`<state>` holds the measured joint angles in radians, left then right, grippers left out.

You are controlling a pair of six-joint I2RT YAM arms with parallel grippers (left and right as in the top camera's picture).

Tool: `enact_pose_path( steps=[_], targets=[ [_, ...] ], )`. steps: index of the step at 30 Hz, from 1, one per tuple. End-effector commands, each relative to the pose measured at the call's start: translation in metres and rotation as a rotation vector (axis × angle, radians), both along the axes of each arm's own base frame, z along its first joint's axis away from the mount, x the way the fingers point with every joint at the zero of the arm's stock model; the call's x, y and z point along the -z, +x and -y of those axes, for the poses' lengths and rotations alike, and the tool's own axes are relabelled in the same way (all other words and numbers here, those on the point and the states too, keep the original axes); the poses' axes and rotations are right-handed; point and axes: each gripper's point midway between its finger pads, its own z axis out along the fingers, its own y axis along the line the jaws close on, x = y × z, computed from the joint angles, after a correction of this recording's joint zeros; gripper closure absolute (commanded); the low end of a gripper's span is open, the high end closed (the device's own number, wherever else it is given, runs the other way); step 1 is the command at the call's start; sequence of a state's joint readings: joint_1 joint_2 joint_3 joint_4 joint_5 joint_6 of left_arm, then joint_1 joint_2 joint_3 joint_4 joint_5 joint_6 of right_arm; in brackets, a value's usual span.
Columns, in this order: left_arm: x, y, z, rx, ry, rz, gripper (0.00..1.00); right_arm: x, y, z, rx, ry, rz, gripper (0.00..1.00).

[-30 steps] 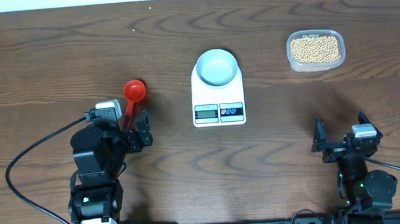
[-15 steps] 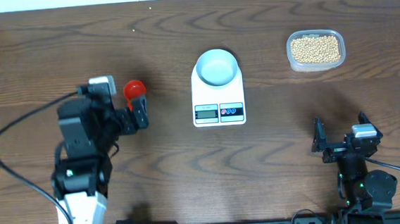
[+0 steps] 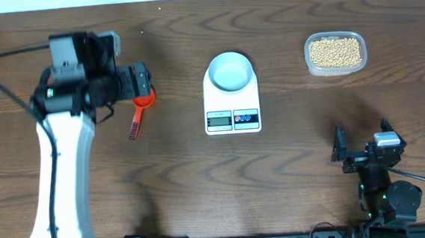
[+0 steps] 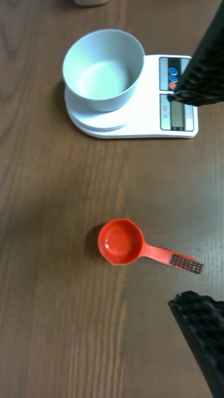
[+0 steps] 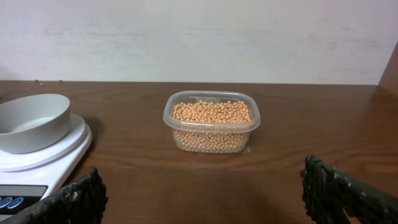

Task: Scoop item into bowl and weigh 50g on scale
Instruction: 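Move the left gripper forward over the red scoop, then lower the left gripper and grasp the red scoop's rim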

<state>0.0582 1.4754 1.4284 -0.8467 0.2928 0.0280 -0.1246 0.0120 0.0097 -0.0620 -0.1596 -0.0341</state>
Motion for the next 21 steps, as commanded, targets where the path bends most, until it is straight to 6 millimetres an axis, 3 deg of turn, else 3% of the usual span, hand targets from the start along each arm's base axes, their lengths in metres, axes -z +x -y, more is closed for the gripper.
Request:
enact_pose_path(
  steps=[1, 11, 15, 21],
  targets=[
    [0.006, 0.020, -0.001, 0.020, 0.000, 0.001, 0.02, 0.001, 0.000, -0.001, -0.004, -0.008, 0.001, 0.01],
    [0.048, 0.033, -0.011, 0.032, 0.038, -0.087, 0.02, 0.001, 0.000, -0.001, -0.004, -0.008, 0.001, 0.01],
    [0.068, 0.035, -0.026, 0.039, 0.056, -0.130, 0.02, 0.001, 0.000, -0.001, -0.004, -0.008, 0.001, 0.01],
    [0.103, 0.037, -0.051, 0.059, 0.074, -0.199, 0.11, 0.001, 0.000, -0.001, -0.004, -0.008, 0.001, 0.01]
  ],
)
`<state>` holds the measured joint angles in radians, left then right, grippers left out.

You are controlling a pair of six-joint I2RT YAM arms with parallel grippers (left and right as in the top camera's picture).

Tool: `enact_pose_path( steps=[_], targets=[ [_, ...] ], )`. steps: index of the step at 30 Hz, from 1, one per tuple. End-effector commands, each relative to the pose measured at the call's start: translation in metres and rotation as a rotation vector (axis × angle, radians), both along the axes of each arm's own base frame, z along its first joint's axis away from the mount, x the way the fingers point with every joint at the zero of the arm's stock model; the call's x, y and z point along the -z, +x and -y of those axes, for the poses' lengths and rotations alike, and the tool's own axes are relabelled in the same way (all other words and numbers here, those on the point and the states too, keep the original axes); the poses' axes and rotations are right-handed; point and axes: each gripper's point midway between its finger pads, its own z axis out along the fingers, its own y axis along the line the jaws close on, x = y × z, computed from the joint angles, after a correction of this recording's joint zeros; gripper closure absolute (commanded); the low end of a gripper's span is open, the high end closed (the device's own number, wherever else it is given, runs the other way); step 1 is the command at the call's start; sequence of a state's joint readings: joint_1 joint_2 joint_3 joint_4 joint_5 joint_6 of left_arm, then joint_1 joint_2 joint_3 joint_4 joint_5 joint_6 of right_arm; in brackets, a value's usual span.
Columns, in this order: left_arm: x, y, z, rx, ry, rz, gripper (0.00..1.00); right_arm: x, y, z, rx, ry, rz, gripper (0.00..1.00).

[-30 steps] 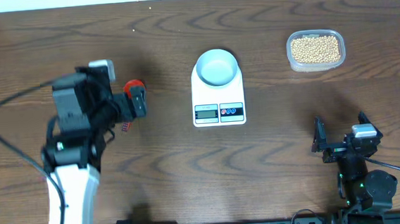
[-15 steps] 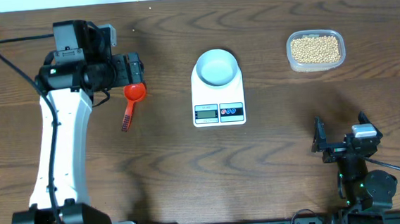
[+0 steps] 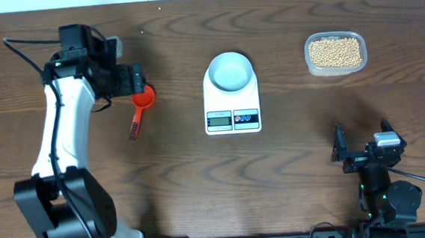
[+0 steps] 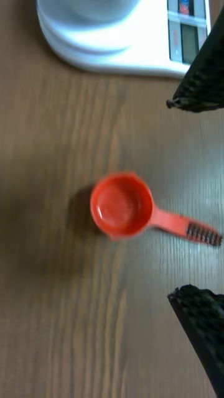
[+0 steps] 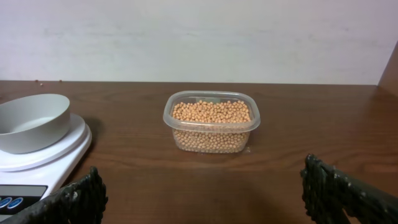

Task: Scoop item into bowl and weigh 50g on scale
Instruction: 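Lower the left gripper and grasp the red scoop's rim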

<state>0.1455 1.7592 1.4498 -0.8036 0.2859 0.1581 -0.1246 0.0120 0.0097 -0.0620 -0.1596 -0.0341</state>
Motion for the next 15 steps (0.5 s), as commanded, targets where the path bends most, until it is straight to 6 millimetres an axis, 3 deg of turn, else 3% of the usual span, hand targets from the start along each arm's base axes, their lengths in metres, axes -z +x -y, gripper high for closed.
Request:
enact_pose_path(
  steps=[1, 9, 15],
  targets=[
    [0.014, 0.006, -0.012, 0.043, 0.018, -0.016, 0.13, 0.001, 0.000, -0.001, -0.004, -0.008, 0.001, 0.01],
    [0.060, 0.016, -0.010, 0.084, -0.029, -0.072, 0.37, 0.001, 0.000, -0.001, -0.004, -0.008, 0.001, 0.01],
    [0.097, 0.025, -0.012, 0.083, -0.037, -0.106, 0.44, 0.001, 0.000, -0.001, -0.004, -0.008, 0.001, 0.01]
  ],
)
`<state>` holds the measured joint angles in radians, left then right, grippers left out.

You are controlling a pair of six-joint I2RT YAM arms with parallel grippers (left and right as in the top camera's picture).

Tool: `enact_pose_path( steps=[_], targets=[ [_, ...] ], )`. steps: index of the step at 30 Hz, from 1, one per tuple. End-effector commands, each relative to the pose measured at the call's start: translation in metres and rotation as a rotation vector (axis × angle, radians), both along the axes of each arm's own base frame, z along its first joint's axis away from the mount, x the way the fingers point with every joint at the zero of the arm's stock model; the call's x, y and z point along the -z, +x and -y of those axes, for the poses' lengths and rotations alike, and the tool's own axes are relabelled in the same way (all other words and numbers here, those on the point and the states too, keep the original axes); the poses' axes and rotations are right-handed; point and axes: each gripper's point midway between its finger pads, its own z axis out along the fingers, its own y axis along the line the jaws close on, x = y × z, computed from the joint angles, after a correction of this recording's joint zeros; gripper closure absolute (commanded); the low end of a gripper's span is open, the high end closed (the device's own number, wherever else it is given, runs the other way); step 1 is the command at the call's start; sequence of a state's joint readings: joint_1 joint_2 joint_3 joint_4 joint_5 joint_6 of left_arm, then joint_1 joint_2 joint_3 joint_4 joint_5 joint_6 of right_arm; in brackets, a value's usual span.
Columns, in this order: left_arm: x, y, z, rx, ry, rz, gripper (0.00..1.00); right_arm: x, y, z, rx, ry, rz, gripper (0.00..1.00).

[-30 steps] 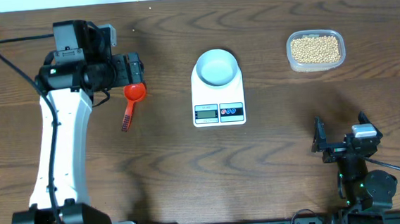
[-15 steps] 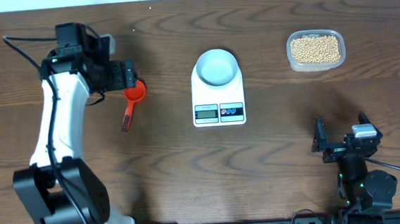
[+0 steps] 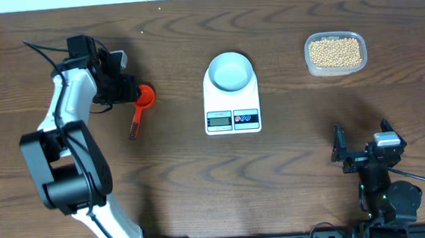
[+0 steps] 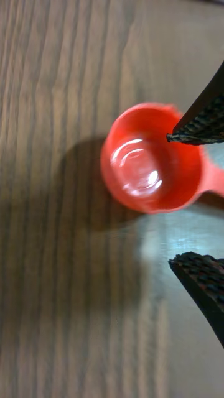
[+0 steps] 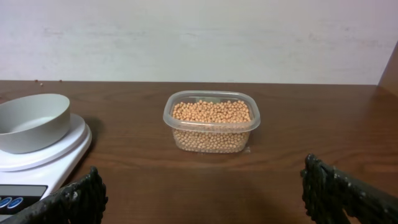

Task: Scoop item into bowl and weigh 50g on scale
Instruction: 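Lower the left gripper and grasp the red scoop's rim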

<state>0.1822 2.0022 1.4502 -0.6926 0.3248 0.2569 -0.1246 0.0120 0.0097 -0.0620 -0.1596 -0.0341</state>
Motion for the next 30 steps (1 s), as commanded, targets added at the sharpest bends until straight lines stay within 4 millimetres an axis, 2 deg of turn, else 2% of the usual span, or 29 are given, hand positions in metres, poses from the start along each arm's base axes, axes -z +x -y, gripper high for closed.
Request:
enact_pose_path(
  steps=[1, 4, 13, 19, 25, 30],
  targets=[
    [0.013, 0.008, 0.000, 0.016, -0.012, -0.004, 0.45, 0.001, 0.000, -0.001, -0.004, -0.008, 0.001, 0.01],
    [0.016, 0.009, 0.000, 0.016, -0.012, -0.003, 0.50, 0.001, 0.000, -0.001, -0.004, -0.008, 0.001, 0.01],
    [0.021, 0.018, 0.014, 0.050, -0.006, 0.022, 0.50, 0.001, 0.000, -0.001, -0.004, -0.008, 0.001, 0.01],
    [0.029, 0.020, 0.008, 0.045, 0.036, 0.015, 0.53, 0.001, 0.000, -0.001, -0.004, -0.008, 0.001, 0.01],
    [0.029, 0.024, 0.007, 0.044, 0.043, 0.031, 0.58, 0.001, 0.000, -0.001, -0.004, -0.008, 0.001, 0.01],
    [0.029, 0.026, 0.004, 0.039, 0.063, 0.038, 0.59, 0.001, 0.000, -0.001, -0.004, -0.008, 0.001, 0.01]
  ],
)
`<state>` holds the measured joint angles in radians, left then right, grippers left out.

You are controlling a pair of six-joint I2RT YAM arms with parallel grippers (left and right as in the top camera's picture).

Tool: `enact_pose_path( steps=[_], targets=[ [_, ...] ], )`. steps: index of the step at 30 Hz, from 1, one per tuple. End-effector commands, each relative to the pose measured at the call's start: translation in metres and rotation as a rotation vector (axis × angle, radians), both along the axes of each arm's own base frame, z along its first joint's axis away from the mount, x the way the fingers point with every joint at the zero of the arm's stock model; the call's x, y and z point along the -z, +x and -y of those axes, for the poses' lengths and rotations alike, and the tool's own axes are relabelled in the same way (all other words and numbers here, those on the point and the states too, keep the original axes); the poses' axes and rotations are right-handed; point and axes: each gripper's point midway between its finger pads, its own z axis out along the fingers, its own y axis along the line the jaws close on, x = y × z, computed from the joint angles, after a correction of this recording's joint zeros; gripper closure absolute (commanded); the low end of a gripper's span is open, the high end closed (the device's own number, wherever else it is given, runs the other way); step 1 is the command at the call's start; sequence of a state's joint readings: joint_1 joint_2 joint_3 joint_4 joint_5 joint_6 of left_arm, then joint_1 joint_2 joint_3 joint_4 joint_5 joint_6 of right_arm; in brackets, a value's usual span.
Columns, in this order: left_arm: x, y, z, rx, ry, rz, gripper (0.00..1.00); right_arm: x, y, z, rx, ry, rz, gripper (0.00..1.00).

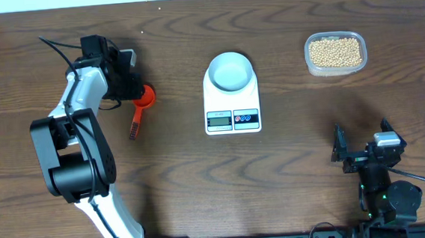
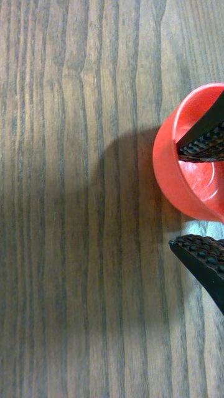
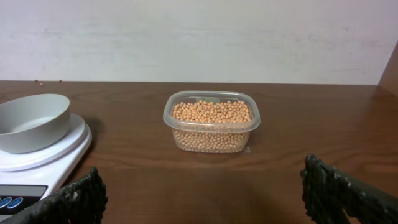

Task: Scoop item into bowl and weigh 50g on scale
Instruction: 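Lower the left gripper and grasp the red scoop's rim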

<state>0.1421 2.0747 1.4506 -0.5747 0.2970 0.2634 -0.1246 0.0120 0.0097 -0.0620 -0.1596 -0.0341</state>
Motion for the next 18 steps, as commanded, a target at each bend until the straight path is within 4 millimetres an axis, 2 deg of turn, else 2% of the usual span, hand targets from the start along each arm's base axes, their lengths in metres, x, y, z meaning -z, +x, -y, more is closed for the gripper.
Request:
enact_pose_path(
  steps=[1, 10, 18],
  targets=[
    [0.005, 0.003, -0.006, 0.000, 0.027, -0.005, 0.59, 0.001, 0.000, -0.001, -0.004, -0.008, 0.001, 0.01],
    [0.018, -0.006, -0.005, -0.001, 0.026, -0.024, 0.64, 0.001, 0.000, -0.001, -0.004, -0.008, 0.001, 0.01],
    [0.019, -0.006, -0.005, -0.002, 0.026, -0.023, 0.67, 0.001, 0.000, -0.001, -0.004, -0.008, 0.001, 0.01]
  ],
)
